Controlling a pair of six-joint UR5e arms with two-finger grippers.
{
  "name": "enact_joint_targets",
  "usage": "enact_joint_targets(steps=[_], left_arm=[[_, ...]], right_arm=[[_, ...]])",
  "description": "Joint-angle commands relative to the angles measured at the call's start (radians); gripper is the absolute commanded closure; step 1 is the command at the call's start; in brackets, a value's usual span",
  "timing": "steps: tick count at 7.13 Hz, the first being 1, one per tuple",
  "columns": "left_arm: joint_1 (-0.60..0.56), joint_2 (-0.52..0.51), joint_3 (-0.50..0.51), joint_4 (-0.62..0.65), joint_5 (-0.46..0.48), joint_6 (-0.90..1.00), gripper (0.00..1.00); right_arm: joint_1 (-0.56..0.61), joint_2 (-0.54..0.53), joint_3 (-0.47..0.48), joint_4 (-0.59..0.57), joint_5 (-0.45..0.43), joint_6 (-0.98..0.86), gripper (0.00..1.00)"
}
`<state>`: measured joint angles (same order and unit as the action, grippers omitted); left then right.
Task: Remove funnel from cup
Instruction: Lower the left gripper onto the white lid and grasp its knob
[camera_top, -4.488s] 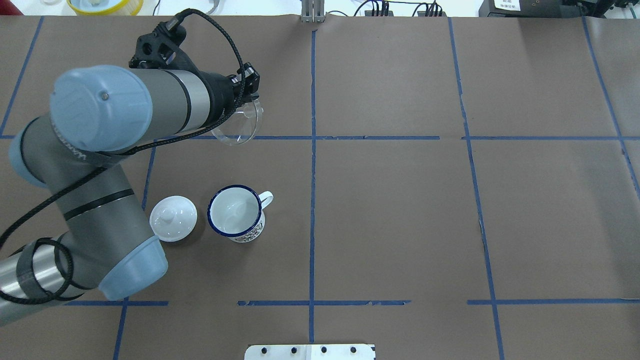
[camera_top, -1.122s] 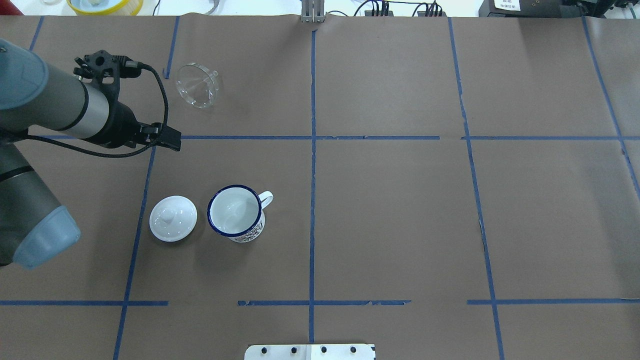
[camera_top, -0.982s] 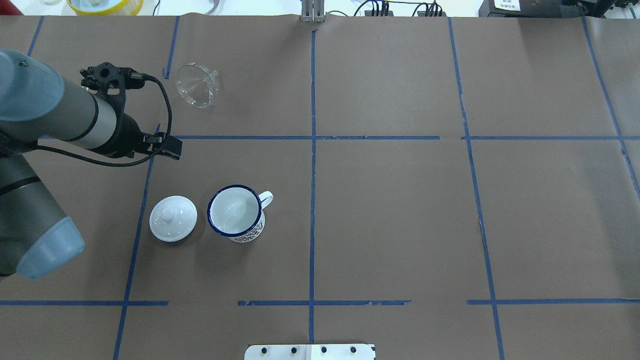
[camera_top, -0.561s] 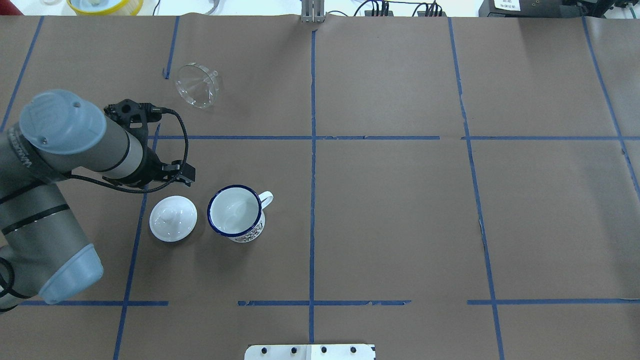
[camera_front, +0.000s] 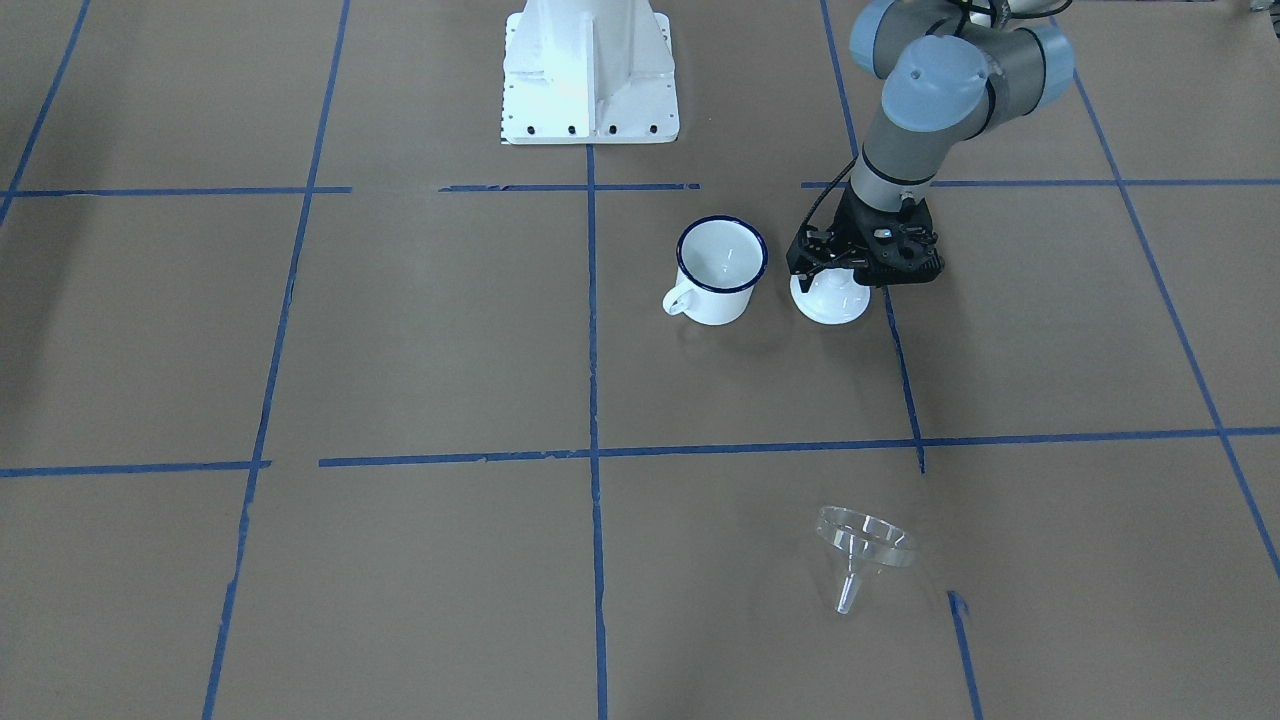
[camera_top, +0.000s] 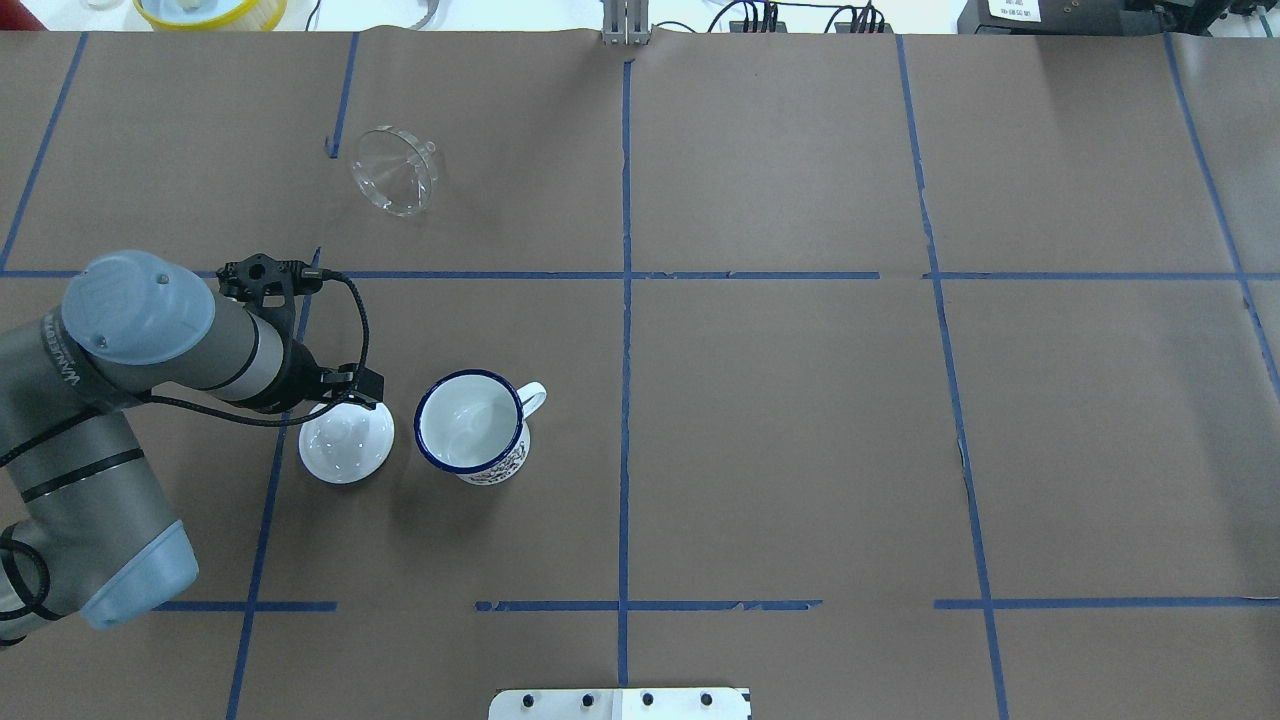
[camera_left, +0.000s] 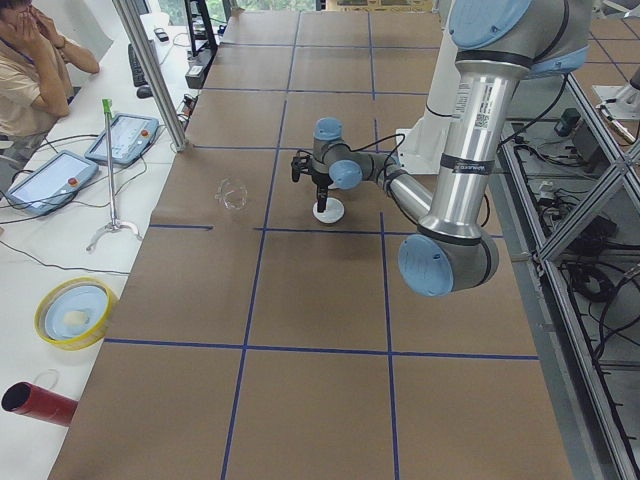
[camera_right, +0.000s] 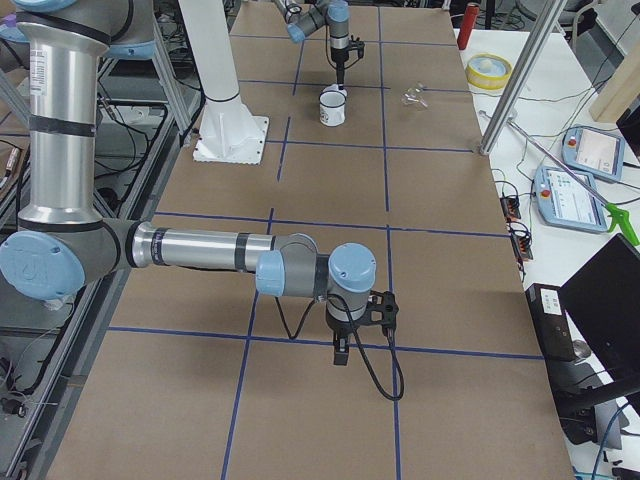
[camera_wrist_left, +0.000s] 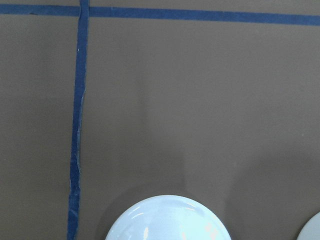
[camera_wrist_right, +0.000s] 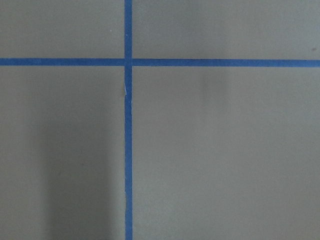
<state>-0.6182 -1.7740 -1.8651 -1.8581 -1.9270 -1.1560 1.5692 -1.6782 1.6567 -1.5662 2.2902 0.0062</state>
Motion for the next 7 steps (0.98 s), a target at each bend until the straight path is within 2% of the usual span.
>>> enact_joint_targets(steps=[1,4,5,6,7], left_arm=[[0.020,0.010,0.000,-0.018,-0.003,0.001,0.00],[0.044,0.011,-0.009,-0.016,-0.006,-0.007,0.00],[0.046,0.011,-0.009,-0.013,-0.004,-0.008,0.07],[0.046,0.016,-0.011,-0.010,-0.003,-0.008,0.22],[0.045,0.019,-0.014,-0.010,-0.001,-0.008,0.26]], right_arm=[[0.000,0.000,0.000,0.000,0.000,0.000,0.00],[0.000,0.000,0.000,0.000,0.000,0.000,0.00],[0.000,0.000,0.000,0.000,0.000,0.000,0.00],[0.000,0.000,0.000,0.000,0.000,0.000,0.00],[0.000,0.000,0.000,0.000,0.000,0.000,0.00]])
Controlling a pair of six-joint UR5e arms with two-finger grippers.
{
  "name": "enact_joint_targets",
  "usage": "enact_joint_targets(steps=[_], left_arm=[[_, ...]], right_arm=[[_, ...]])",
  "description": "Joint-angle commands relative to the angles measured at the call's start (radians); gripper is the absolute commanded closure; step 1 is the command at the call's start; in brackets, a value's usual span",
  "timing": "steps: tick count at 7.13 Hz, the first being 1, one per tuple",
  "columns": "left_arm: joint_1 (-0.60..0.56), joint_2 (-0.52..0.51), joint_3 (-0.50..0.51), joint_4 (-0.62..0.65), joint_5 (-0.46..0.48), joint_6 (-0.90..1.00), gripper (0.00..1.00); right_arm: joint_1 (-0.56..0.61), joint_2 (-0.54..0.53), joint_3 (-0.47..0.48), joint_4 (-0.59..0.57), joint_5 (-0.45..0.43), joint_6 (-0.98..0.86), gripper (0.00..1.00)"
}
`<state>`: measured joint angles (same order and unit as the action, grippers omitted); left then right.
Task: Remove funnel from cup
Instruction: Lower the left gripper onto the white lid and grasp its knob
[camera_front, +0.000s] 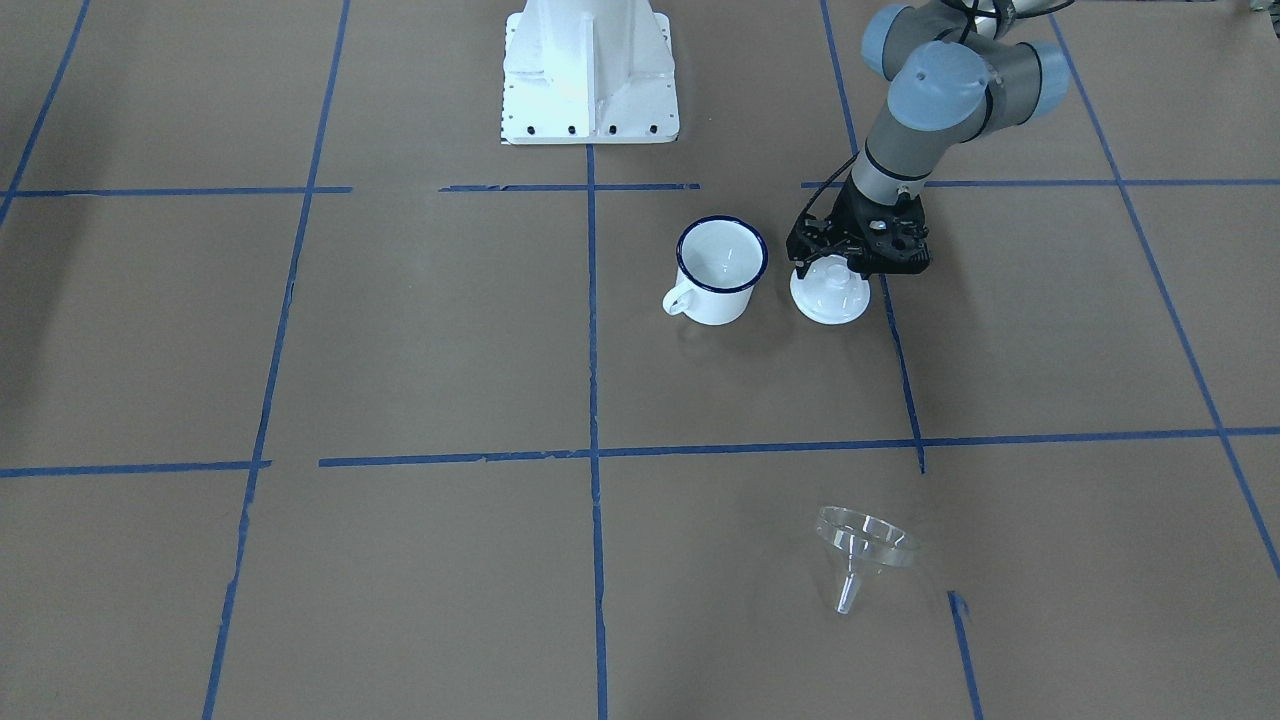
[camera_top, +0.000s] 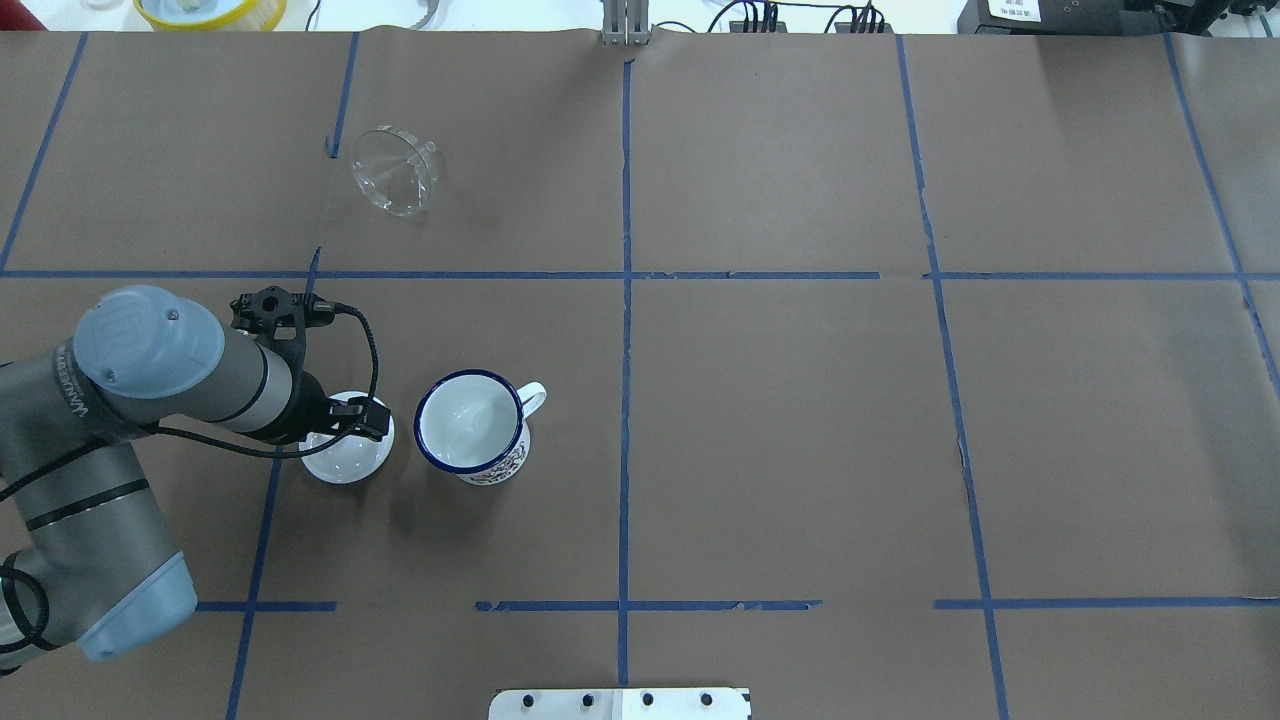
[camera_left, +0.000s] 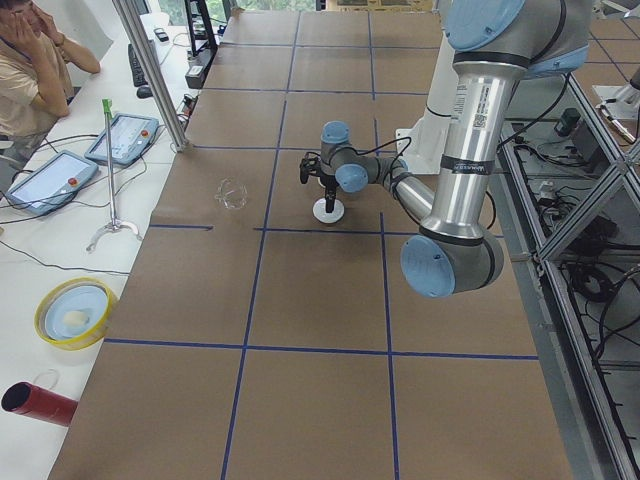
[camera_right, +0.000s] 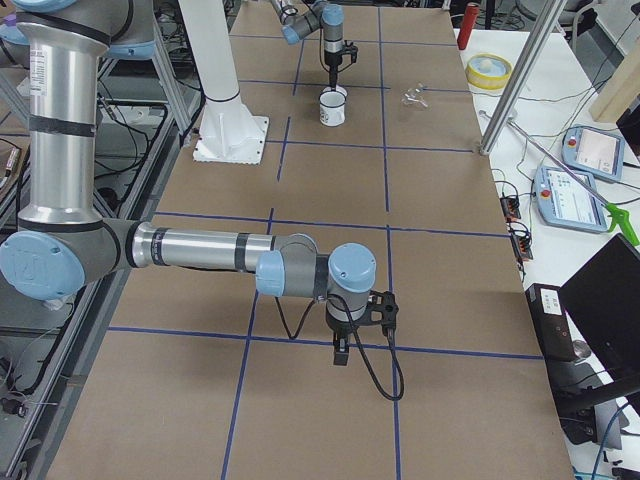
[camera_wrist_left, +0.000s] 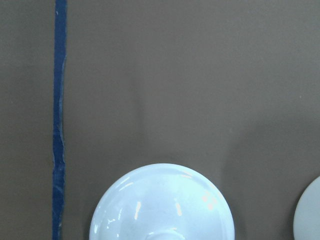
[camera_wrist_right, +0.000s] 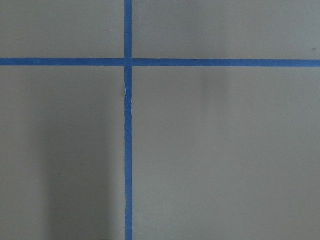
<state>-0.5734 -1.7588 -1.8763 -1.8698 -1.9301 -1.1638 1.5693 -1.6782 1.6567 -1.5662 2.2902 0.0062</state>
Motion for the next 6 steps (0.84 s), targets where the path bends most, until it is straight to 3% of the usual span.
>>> enact_joint_targets(steps=[1,5,6], left_arm=[[-0.002,0.008,-0.009,0.001,0.002,0.000,0.25],[-0.013,0.010,-0.009,0.003,0.003,0.001,0.23],[-0.013,0.009,-0.009,0.003,0.003,0.001,0.30]], right_arm=[[0.000,0.000,0.000,0.000,0.000,0.000,0.00],[0.000,0.000,0.000,0.000,0.000,0.000,0.00],[0.000,0.000,0.000,0.000,0.000,0.000,0.00]])
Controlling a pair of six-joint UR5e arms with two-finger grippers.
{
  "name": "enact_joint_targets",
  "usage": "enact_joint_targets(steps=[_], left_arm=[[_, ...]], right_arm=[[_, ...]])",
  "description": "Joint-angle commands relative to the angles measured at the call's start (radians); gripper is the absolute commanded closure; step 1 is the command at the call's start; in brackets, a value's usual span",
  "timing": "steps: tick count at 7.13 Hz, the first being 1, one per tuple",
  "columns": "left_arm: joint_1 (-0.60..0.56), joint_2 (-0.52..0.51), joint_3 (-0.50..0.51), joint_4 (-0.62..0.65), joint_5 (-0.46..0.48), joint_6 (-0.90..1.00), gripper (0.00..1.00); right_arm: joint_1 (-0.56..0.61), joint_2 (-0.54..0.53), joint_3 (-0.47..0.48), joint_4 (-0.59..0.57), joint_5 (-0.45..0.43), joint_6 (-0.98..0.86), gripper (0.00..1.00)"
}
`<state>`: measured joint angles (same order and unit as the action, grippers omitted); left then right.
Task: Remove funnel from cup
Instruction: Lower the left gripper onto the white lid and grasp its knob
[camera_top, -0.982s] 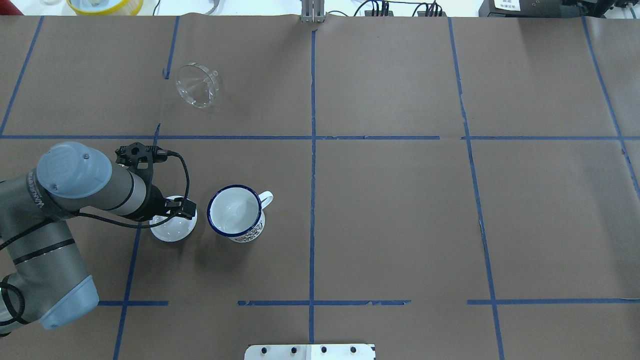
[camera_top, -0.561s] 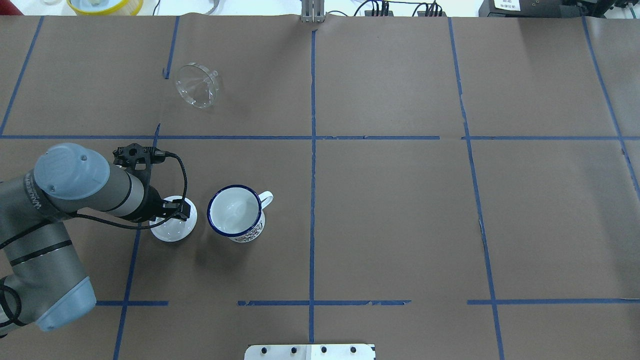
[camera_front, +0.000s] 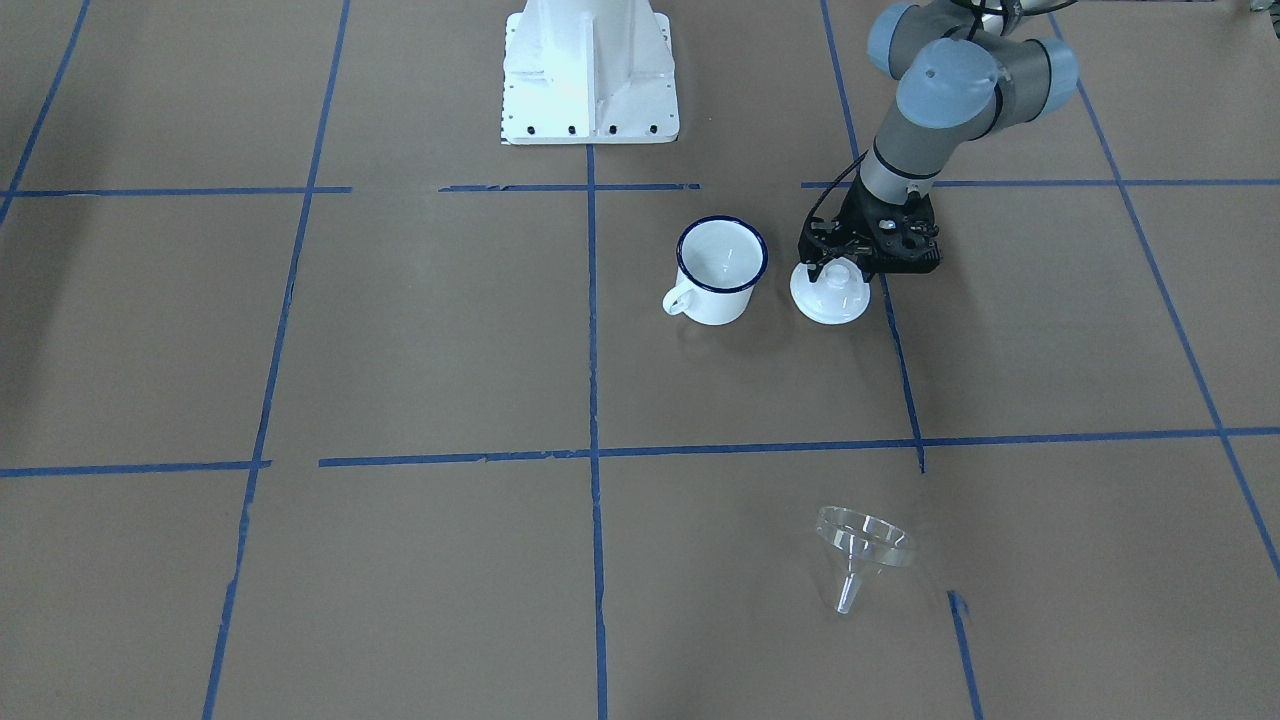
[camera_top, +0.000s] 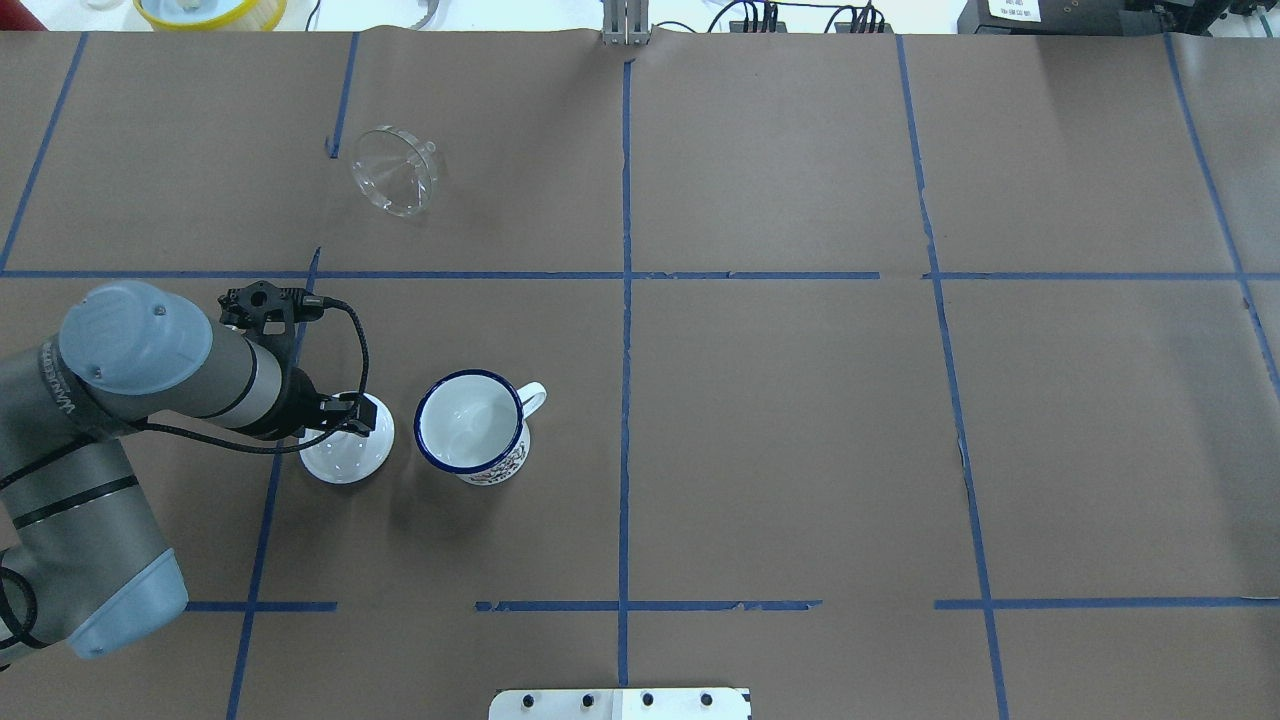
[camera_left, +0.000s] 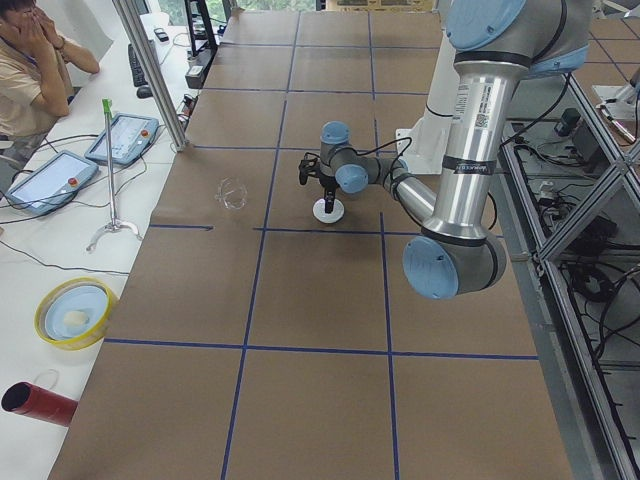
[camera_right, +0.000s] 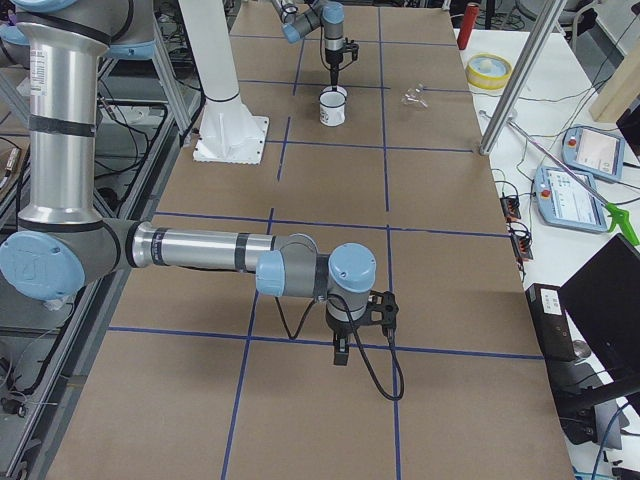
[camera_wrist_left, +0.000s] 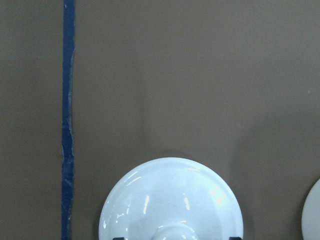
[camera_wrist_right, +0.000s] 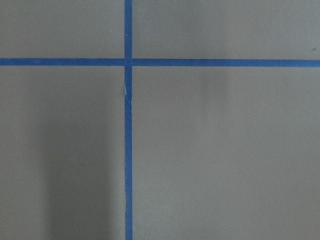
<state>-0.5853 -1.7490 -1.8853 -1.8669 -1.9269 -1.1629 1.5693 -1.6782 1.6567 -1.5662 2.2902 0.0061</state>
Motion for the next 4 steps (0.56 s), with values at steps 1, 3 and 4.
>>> enact_joint_targets(steps=[1,3,4], left_arm=[[-0.002,-0.001,0.000,0.000,0.000,0.000,0.61],[-0.002,0.000,-0.014,0.000,0.000,0.000,1.00],[-0.004,0.000,-0.018,0.002,0.000,0.000,1.00]], right_arm=[[0.000,0.000,0.000,0.000,0.000,0.000,0.00],[0.000,0.000,0.000,0.000,0.000,0.000,0.00],[0.000,0.000,0.000,0.000,0.000,0.000,0.00]])
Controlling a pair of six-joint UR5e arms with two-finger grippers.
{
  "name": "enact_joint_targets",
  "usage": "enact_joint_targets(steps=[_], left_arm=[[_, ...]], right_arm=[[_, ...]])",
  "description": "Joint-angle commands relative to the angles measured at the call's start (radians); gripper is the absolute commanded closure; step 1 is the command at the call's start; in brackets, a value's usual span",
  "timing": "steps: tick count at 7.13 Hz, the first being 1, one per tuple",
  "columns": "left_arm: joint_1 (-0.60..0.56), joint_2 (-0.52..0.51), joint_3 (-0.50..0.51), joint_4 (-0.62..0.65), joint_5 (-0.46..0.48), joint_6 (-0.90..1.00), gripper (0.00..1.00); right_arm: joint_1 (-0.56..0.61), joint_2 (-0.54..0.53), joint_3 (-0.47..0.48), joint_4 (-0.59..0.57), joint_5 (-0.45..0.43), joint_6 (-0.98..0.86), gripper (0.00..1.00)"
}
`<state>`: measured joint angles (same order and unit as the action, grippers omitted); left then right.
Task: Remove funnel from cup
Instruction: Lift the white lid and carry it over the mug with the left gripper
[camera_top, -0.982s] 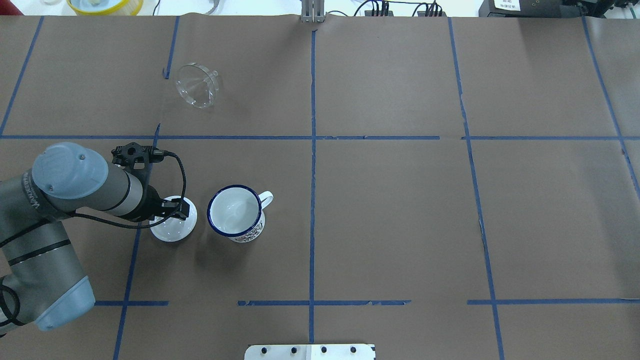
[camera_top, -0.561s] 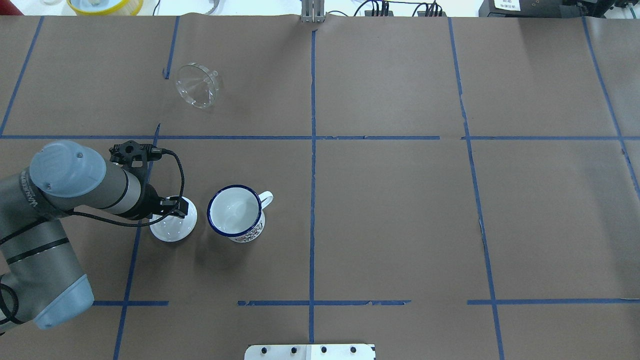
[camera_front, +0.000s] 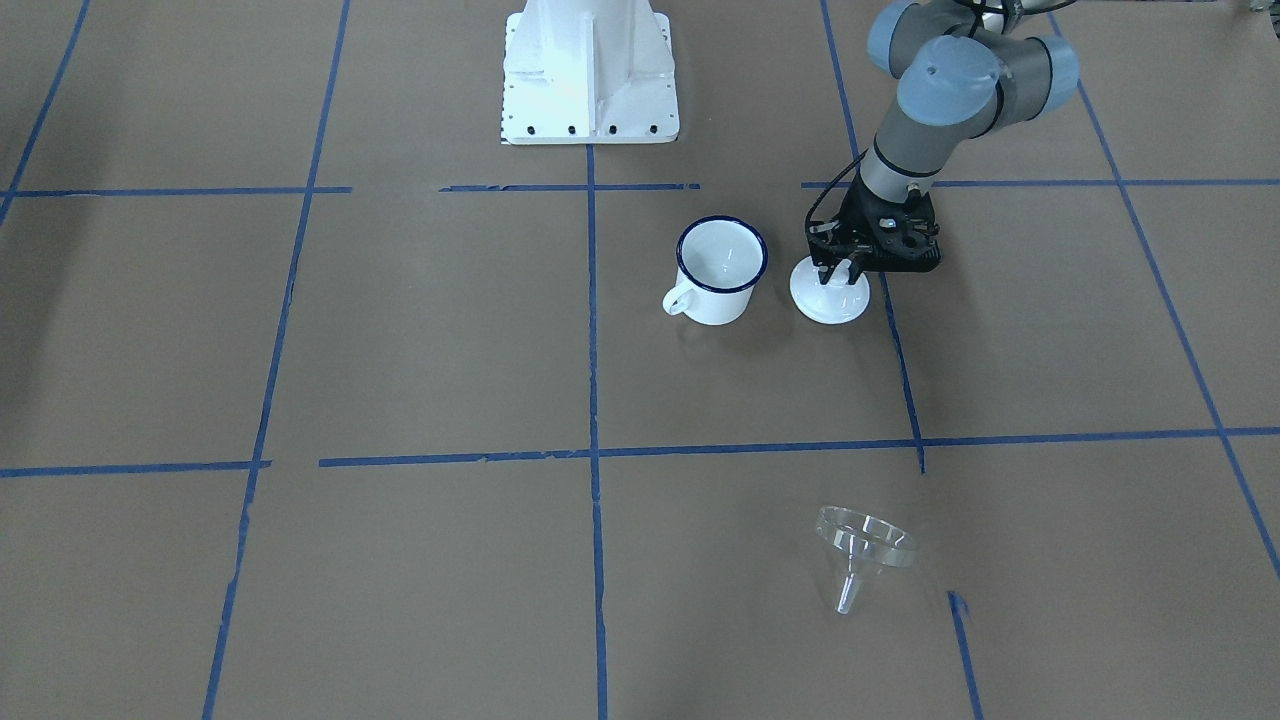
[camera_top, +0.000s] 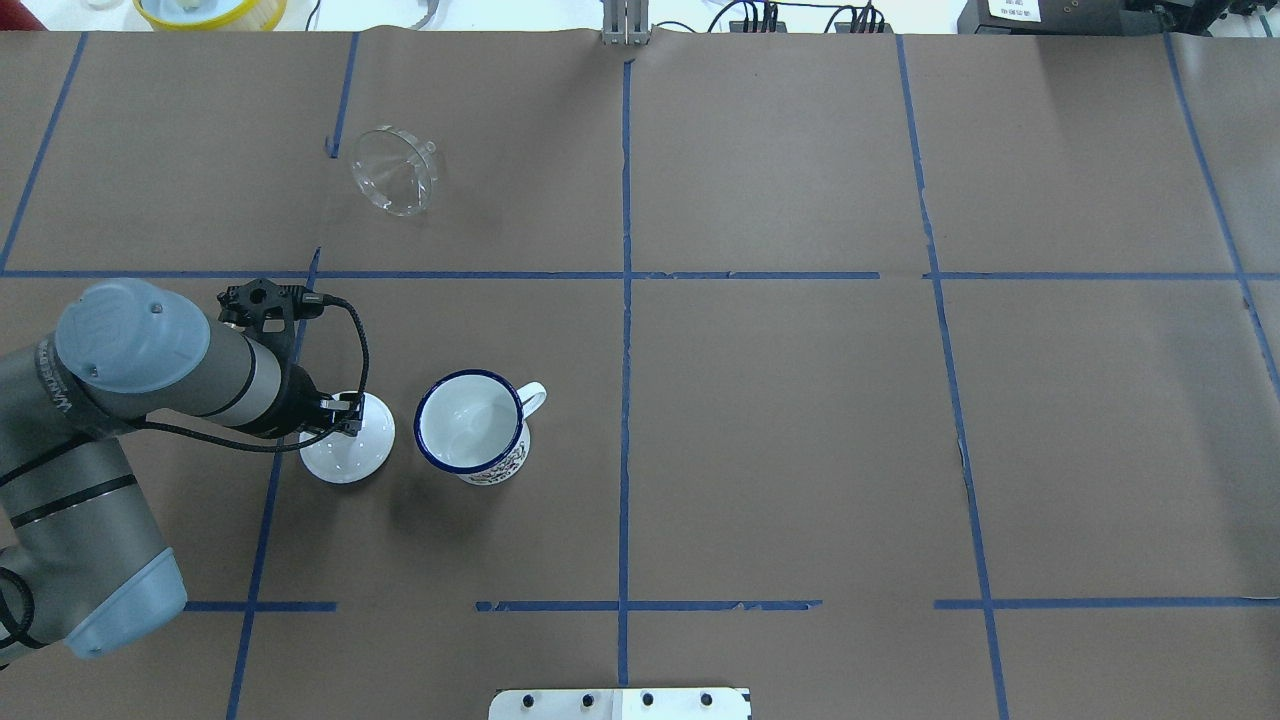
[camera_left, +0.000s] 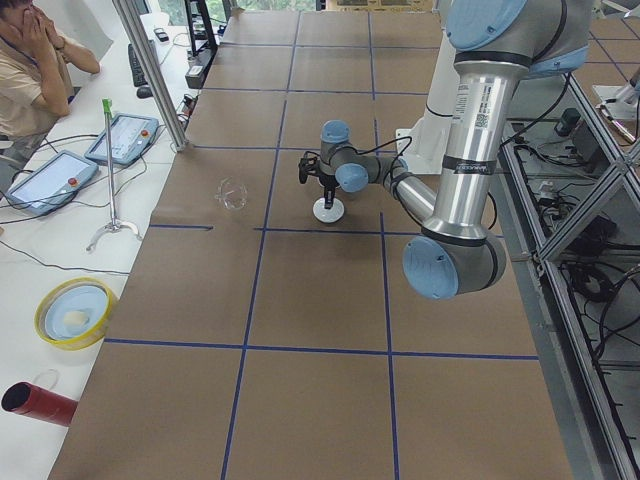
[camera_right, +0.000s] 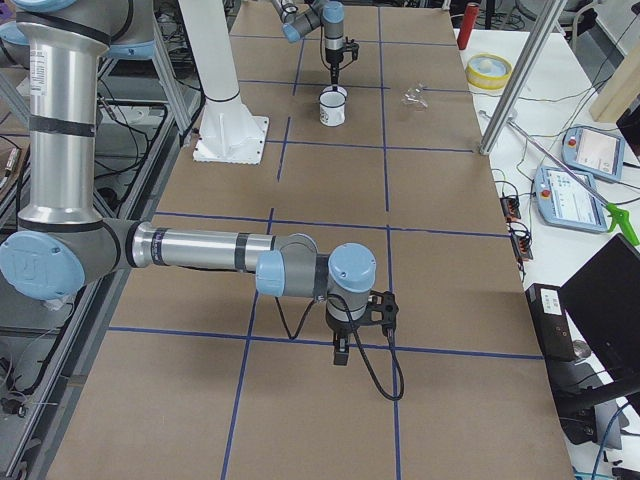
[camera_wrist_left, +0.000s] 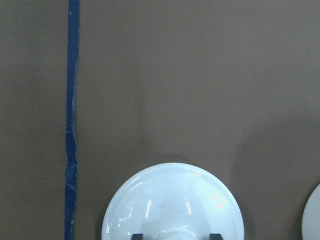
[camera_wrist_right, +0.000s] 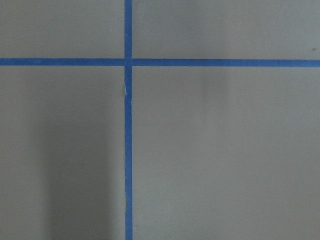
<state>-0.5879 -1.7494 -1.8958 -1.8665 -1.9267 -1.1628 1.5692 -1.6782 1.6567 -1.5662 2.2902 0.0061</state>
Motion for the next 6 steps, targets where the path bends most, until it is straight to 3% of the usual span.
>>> enact_joint_targets(steps=[1,2,3,5,6], left_arm=[[-0.001,0.001,-0.014,0.001,0.000,0.000,1.00],[-0.010,0.002,-0.046,0.012,0.000,0.005,1.00],[-0.053,-0.001,-0.136,0.127,-0.005,0.018,1.00],[-0.075,-0.018,-0.399,0.435,-0.006,0.063,1.00],[-0.091,-0.094,-0.467,0.587,-0.008,0.063,1.00]], right_arm=[[0.000,0.000,0.000,0.000,0.000,0.000,0.00],[0.000,0.000,0.000,0.000,0.000,0.000,0.00],[0.000,0.000,0.000,0.000,0.000,0.000,0.00],[0.000,0.000,0.000,0.000,0.000,0.000,0.00],[0.000,0.000,0.000,0.000,0.000,0.000,0.00]])
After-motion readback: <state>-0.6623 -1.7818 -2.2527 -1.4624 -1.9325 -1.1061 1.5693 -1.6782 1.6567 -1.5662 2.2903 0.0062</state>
